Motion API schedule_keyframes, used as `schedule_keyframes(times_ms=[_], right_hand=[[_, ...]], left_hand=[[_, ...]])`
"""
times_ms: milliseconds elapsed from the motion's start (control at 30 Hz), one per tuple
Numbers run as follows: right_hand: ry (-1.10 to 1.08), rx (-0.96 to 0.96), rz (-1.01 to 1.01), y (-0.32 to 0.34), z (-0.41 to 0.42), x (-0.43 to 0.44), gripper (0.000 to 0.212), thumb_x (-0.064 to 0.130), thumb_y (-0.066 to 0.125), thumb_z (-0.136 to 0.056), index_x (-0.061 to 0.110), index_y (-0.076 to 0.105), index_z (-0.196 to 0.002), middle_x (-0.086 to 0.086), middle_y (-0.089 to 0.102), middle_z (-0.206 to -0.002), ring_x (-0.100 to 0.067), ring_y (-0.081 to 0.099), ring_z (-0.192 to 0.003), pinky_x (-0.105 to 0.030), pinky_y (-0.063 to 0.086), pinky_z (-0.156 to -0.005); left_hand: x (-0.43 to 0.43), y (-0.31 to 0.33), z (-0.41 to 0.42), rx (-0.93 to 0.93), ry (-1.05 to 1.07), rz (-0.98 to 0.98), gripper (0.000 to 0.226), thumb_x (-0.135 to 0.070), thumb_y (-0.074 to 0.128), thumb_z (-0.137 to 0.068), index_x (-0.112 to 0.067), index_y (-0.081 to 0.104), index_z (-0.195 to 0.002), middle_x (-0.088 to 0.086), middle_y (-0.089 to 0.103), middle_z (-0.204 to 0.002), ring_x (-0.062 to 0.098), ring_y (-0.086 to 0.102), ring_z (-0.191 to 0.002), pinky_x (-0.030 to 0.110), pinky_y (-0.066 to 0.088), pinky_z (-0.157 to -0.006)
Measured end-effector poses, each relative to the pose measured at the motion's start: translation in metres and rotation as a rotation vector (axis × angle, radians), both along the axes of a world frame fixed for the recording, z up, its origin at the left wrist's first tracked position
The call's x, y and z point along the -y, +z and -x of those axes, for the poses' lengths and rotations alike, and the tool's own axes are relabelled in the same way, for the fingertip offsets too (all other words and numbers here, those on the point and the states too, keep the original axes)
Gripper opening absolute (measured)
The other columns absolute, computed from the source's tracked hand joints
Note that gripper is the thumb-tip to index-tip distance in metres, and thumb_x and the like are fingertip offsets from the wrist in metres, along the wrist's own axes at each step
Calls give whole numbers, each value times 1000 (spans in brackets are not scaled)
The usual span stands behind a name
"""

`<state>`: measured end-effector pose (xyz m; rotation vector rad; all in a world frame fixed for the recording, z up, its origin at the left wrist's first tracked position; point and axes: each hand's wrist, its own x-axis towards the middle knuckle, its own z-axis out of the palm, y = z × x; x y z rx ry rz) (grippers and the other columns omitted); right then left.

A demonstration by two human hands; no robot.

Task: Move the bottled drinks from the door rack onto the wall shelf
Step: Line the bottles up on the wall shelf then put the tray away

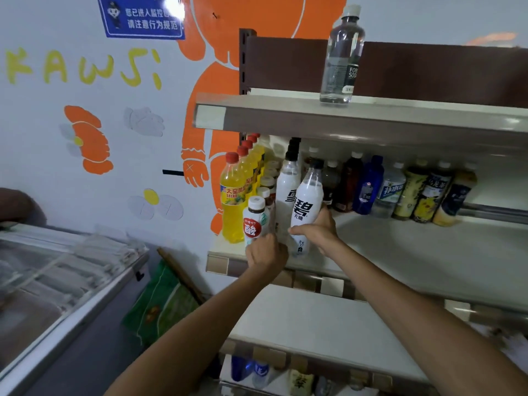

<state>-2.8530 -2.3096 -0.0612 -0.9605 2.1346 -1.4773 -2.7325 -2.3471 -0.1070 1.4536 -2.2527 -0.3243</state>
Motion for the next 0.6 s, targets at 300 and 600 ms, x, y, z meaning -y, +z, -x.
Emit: schedule_keyframes(times_ms=[300, 600], right_hand=[[-58, -83, -18, -14, -38, 33, 92, 14, 96, -45, 11, 50, -125, -11, 61, -119, -28, 60, -111, -38, 53, -89], [-28, -125, -273, -15, -37, 20, 79, 13, 90, -57, 15, 46, -122, -7, 61, -123, -29, 59, -111, -42, 54, -89]], left_hand=[[32, -16, -48, 82, -51, 25, 28, -32, 40, -99, -22, 65, -107, 5, 64, -112, 27, 56, -106, 40, 36, -91], [40, -25, -44, -74, -132, -10, 26, -30, 48, -98, -18, 70, -104, 5, 64, -112, 26, 58, -100, 38, 45, -86]])
